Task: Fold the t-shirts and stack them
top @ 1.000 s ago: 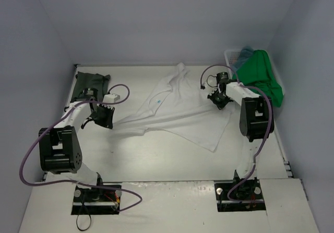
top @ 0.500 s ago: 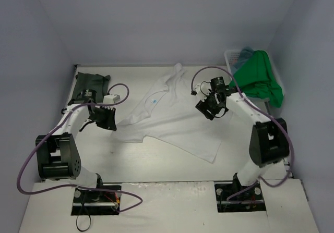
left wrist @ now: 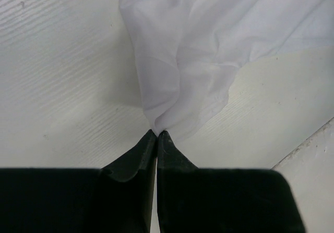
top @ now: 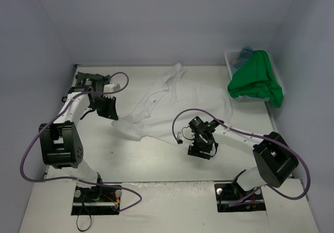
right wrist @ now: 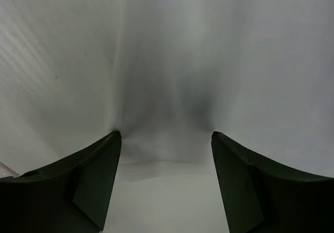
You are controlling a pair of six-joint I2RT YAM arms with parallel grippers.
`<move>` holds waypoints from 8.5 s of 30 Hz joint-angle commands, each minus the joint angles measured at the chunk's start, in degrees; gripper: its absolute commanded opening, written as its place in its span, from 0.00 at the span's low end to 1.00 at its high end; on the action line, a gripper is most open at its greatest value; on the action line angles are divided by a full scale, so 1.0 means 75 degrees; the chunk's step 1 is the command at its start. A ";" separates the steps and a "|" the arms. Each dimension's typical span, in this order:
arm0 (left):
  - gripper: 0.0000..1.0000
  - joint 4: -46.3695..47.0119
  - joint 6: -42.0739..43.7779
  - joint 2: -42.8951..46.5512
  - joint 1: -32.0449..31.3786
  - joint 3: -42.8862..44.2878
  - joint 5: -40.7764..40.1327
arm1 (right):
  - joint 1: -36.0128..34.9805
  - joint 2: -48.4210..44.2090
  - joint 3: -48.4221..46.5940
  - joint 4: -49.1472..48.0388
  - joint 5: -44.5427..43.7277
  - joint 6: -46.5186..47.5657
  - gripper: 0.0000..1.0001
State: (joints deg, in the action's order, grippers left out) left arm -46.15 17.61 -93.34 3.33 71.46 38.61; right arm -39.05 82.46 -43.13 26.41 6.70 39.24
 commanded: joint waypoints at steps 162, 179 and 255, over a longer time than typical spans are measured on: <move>0.31 0.2953 -0.0789 -0.1359 -0.5951 0.2450 0.0829 | 0.3718 -0.2651 -0.4831 -0.1366 0.0643 -0.0287 0.00; 0.32 0.5743 -0.1539 -0.1781 -0.7194 0.0596 -0.1232 | 0.4374 -0.2428 -0.4889 -0.1401 0.1286 -0.0440 0.00; 0.00 0.0577 -0.0941 0.4148 -0.2378 0.5752 -0.0297 | 0.3999 -0.5204 -0.4139 0.0005 0.2692 -0.0017 0.00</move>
State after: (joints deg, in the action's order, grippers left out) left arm -40.88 12.25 -64.64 -15.46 111.04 32.42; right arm -8.88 44.51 -70.67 30.22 26.55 41.15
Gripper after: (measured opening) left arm 0.006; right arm 0.023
